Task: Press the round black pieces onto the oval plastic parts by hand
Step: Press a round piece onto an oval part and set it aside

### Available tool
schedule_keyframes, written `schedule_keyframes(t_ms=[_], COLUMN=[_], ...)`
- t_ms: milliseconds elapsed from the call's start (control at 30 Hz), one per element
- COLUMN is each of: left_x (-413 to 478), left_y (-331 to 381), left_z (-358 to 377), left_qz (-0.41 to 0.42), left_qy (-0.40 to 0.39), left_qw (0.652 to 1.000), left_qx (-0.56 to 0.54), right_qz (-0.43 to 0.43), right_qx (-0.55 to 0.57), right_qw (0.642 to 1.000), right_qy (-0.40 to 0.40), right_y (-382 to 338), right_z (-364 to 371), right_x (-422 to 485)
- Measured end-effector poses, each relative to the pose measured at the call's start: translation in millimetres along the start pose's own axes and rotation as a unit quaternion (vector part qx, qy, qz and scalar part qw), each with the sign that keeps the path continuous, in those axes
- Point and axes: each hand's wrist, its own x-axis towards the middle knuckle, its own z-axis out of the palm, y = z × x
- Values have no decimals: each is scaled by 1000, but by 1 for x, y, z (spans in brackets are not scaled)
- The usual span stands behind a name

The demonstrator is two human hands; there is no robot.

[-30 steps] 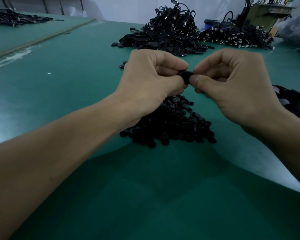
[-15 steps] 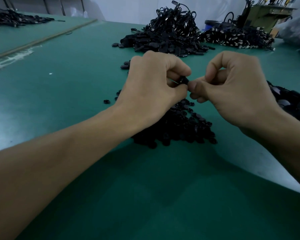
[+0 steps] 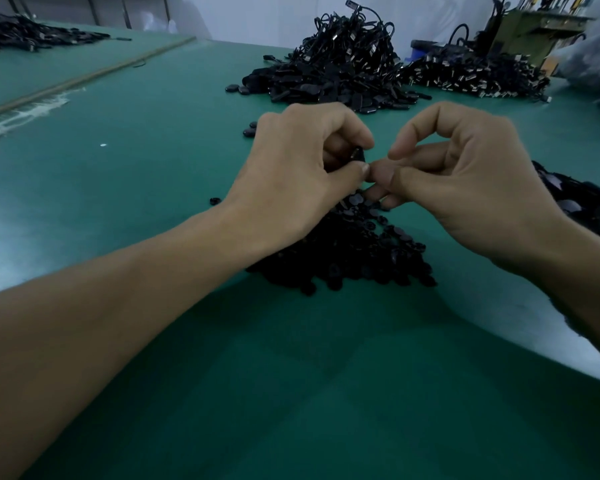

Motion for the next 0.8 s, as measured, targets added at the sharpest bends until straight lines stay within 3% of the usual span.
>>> schedule_keyframes(t_ms=[300, 600, 800], left_x=[3, 3, 4], left_y=[-4, -3, -1], left_z=[-2, 0, 1], left_qz=[-36, -24, -48], left_qy=[-15, -20, -32], left_qw=[998, 999, 992], left_qx=[-48, -39, -108], right_qz=[20, 10, 20], right_qx=[35, 3, -39], right_qw=[999, 1000, 999], right_qy=[-23, 5, 22], right_y=[-2, -1, 6], right_z=[-3, -3, -2], right_x=[-1, -1, 2])
